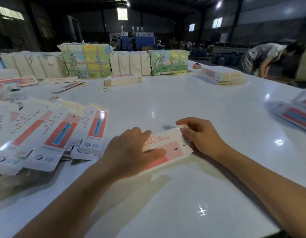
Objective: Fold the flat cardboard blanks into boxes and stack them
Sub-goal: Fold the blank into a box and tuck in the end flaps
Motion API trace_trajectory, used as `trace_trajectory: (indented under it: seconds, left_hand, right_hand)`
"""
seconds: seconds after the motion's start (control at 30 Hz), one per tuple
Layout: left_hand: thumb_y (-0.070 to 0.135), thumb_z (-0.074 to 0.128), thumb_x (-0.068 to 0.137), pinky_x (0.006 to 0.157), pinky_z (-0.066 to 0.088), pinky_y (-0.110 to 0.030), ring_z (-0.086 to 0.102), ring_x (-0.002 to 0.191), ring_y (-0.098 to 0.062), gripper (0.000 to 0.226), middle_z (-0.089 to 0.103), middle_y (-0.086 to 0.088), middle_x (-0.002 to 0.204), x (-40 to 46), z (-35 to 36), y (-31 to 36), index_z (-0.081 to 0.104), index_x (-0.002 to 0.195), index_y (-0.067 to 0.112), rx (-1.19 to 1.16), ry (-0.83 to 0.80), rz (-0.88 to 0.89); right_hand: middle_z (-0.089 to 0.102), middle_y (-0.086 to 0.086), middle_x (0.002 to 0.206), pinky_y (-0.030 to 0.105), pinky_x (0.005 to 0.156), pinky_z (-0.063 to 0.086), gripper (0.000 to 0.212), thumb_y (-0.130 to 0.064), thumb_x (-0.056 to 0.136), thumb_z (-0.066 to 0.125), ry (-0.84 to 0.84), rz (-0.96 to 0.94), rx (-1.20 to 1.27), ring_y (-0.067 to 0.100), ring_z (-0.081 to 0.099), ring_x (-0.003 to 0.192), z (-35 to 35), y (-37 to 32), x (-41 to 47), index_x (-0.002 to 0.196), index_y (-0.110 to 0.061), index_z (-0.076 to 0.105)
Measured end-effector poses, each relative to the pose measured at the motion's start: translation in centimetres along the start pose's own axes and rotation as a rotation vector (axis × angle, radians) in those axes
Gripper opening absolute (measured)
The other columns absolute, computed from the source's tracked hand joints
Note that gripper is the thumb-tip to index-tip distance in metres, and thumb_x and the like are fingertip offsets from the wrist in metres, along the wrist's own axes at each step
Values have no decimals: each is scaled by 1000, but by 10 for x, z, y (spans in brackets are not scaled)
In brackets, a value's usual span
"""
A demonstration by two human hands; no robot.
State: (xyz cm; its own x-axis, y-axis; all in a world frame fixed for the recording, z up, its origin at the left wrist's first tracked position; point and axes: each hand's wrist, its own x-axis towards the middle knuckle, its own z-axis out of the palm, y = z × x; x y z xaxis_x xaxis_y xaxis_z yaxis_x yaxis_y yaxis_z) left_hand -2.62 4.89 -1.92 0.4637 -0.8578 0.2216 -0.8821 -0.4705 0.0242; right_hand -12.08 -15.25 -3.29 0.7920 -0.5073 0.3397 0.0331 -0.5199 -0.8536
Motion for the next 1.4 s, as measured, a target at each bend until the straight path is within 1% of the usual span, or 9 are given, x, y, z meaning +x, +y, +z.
trace_trajectory:
  seconds: [0.1,0.27,0.4,0.53,0.63,0.8,0.9,1.1,1.4]
  left_hand:
    - [83,43,67,69,33,-21,42,98,-6,92,43,12,122,-1,4,9,22,139,30,40,-24,-51]
    - [74,55,70,55,30,-14,45,91,-6,75,46,15,111,3,7,10,32,127,31,-46,32,-78]
    - [69,57,73,54,29,-12,46,81,-4,61,53,18,111,2,-1,3,44,121,33,-257,112,-160]
    - [68,57,74,56,41,-18,54,79,-6,45,58,16,109,2,-7,-6,44,103,37,-348,127,-224]
    - [70,54,73,54,41,-16,57,74,-6,46,55,21,102,2,-6,-5,44,103,37,-377,90,-233]
    - [73,52,69,49,34,-13,54,63,-2,45,44,27,86,2,-2,2,37,99,43,-388,100,-225]
    - [76,49,67,49,32,-12,51,61,-1,48,44,26,89,1,-1,4,36,99,42,-348,87,-206]
    - [72,53,72,51,34,-15,51,63,-5,49,46,22,92,2,1,5,39,105,38,-277,66,-184]
    - [73,53,73,54,40,-17,52,67,-3,56,59,14,107,3,6,4,44,111,34,-237,14,-161]
  right_hand:
    - [60,-12,62,16,48,42,30,-1,91,55,39,16,70,5,51,54,-1,-4,0,86,-28,66]
    - [53,12,66,20,43,39,19,-3,92,54,65,53,172,16,48,56,-3,-5,0,102,-12,67]
    - [57,1,65,22,44,41,21,-13,93,55,144,24,212,11,49,48,-4,-4,-2,113,-14,61]
    - [60,-14,64,21,53,41,14,-18,92,58,291,-71,123,6,50,50,-6,-9,-7,86,-26,68]
    - [60,-15,63,15,53,41,30,-11,91,60,165,-167,76,4,52,51,4,-16,-17,73,-33,70]
    - [61,-13,60,17,49,44,19,-6,91,57,99,-140,139,5,52,49,15,-19,-20,98,-20,66]
    - [56,-12,59,21,48,42,39,-11,93,56,46,-11,215,8,48,50,14,-15,-16,126,-30,49]
    - [60,-17,57,10,47,34,17,-9,92,53,24,-64,60,2,49,48,14,-13,-14,84,-16,66]
    - [57,-10,70,11,57,37,21,-2,94,44,-95,-101,-120,-1,49,60,13,-15,-18,82,-14,55]
